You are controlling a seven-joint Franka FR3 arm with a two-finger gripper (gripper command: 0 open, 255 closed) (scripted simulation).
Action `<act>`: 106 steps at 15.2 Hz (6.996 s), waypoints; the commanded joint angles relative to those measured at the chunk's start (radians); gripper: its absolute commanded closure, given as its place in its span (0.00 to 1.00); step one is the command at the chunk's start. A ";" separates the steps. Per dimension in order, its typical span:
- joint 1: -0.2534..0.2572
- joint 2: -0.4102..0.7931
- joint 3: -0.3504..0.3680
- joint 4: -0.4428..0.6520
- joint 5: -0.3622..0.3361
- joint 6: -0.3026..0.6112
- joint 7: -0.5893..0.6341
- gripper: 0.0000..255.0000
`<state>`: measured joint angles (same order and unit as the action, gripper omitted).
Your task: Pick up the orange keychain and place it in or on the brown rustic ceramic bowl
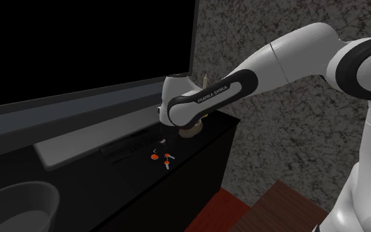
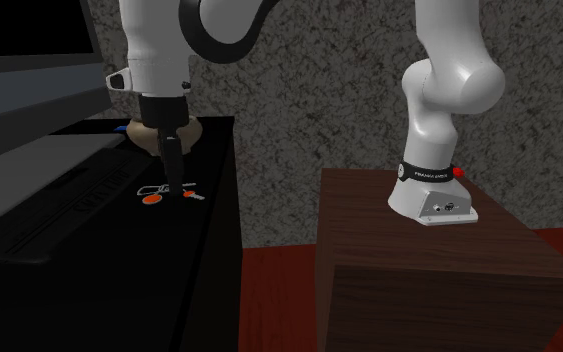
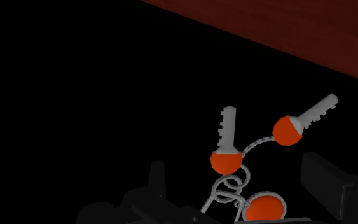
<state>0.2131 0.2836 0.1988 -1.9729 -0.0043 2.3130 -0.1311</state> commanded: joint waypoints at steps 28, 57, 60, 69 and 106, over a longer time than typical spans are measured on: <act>-0.005 -0.075 0.005 0.066 0.016 -0.139 -0.006 1.00; -0.109 -0.103 -0.065 0.333 0.044 -0.441 -0.181 1.00; -0.146 -0.071 -0.089 0.382 0.048 -0.462 -0.243 1.00; -0.215 0.011 -0.130 0.468 0.056 -0.473 -0.355 1.00; -0.219 0.006 -0.132 0.425 0.058 -0.436 -0.363 0.00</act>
<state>-0.0062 0.2896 0.0665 -1.5479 0.0537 1.8777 -0.4943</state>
